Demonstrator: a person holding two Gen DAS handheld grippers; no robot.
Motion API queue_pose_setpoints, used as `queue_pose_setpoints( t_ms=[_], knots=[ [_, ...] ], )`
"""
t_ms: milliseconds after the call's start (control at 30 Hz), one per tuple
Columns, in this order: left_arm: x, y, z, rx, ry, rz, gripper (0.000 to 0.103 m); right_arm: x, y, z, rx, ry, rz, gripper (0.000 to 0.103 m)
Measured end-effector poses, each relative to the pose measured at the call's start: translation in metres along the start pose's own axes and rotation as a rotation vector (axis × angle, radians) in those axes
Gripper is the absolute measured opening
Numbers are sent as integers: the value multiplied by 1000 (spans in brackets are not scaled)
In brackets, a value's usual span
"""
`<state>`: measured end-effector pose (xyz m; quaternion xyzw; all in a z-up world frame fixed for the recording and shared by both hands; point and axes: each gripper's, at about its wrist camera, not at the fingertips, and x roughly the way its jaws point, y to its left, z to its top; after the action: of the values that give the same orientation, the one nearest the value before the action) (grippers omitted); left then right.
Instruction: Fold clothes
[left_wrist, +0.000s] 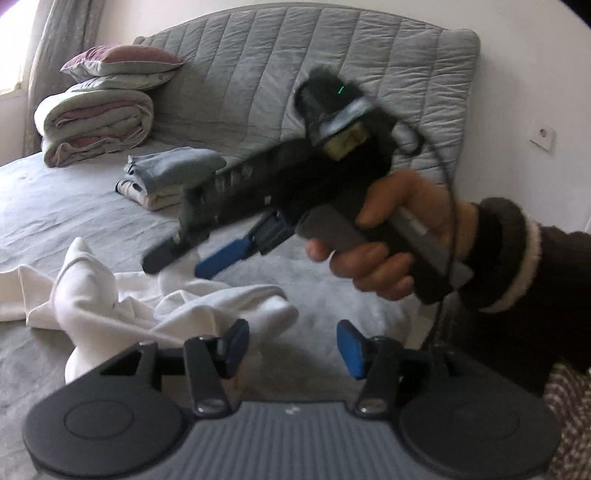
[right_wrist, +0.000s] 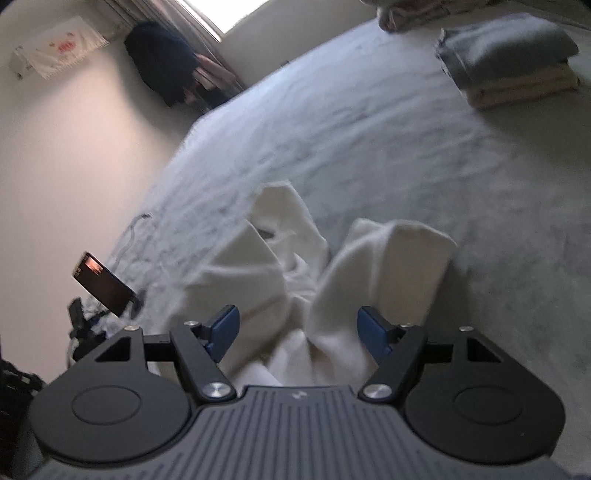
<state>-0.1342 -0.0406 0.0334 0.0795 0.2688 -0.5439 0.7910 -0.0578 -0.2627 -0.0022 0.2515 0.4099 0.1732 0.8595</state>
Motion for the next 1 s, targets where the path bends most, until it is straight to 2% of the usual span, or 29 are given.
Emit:
queue_pose_setpoints(
  t_ms=[67,167,233,400,567,667,700,867,1000],
  knots=[
    [-7,5,2,-15,-17,12,58,6,-5,-4,-4,50,-39,74],
    [-17,21,1,-71,-49,34,58,20,-16,-14,-3,134,-105,74],
    [-24,30,2,-118,-76,44,58,24,-26,-19,14,166,-110,74],
    [-43,46,7,-188,-160,88,61,15,-36,-27,18,160,-94,74],
    [-40,72,18,-232,-175,242,65,-2,-32,-36,-42,140,-141,74],
    [-31,99,20,-360,-125,325,65,-18,-32,-34,-61,91,-150,74],
    [-27,110,18,-429,-111,331,65,-23,-32,-32,-64,67,-149,74],
    [-1,165,-2,-835,-100,241,61,-48,-30,-23,-64,-49,-99,74],
    [15,180,-12,-1007,-124,150,58,-54,-20,-20,-119,-72,-45,74]
  ],
)
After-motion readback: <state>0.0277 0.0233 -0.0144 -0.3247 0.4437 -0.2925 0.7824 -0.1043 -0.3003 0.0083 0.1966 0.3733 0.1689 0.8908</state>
